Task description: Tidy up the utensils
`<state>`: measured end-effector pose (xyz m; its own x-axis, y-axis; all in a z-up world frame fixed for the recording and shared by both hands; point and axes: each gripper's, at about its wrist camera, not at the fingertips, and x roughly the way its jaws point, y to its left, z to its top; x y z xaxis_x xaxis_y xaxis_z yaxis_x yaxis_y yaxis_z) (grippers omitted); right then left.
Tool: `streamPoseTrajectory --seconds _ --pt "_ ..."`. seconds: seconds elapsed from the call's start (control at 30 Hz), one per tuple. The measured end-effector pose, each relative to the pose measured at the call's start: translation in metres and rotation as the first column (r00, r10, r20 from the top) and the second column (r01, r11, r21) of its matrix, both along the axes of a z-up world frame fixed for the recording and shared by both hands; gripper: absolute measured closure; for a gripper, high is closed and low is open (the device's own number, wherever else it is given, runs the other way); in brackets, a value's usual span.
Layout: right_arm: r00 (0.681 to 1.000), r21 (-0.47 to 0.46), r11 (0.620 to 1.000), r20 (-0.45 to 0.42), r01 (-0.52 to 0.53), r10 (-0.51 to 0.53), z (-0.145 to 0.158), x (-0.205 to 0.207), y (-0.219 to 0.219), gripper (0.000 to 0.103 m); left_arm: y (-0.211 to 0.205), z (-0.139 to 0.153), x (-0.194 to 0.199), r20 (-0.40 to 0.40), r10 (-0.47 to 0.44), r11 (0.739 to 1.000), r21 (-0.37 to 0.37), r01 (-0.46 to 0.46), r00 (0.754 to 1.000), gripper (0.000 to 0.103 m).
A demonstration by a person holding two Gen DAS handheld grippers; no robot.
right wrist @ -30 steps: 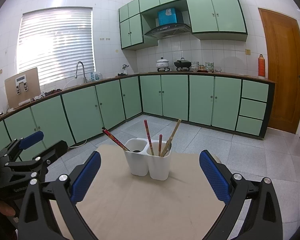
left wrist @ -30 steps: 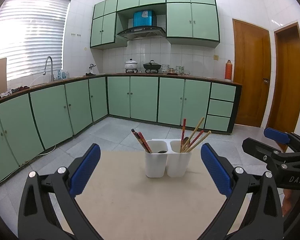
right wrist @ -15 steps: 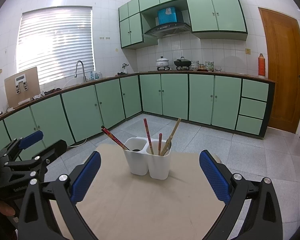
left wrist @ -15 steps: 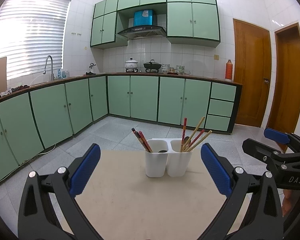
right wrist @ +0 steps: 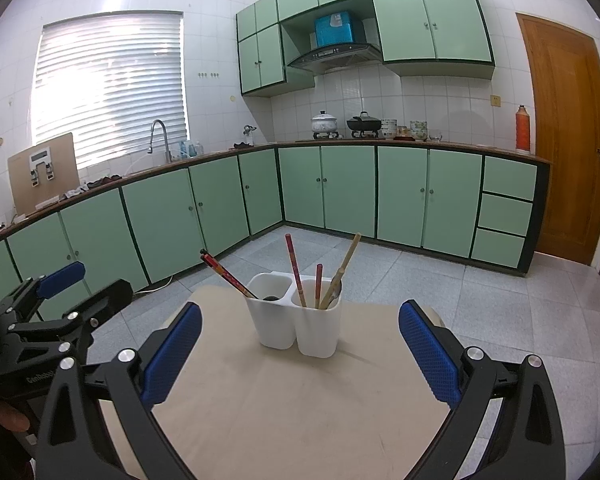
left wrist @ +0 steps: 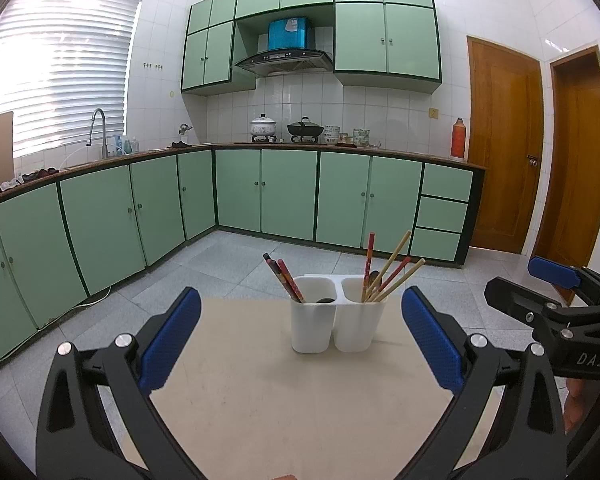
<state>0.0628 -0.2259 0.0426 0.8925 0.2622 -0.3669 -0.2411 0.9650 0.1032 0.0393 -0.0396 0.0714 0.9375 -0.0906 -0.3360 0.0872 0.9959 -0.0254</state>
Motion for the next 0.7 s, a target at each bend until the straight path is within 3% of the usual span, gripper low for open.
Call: streamPoseTrajectory --seconds 0.7 --pt "1.0 -0.007 1.0 -0.016 0.004 -0.004 -0.0078 0.0055 0.0002 0.006 0.0003 -0.0049 0.0044 -0.01 0.0 1.0 0.001 0.0 1.0 0.006"
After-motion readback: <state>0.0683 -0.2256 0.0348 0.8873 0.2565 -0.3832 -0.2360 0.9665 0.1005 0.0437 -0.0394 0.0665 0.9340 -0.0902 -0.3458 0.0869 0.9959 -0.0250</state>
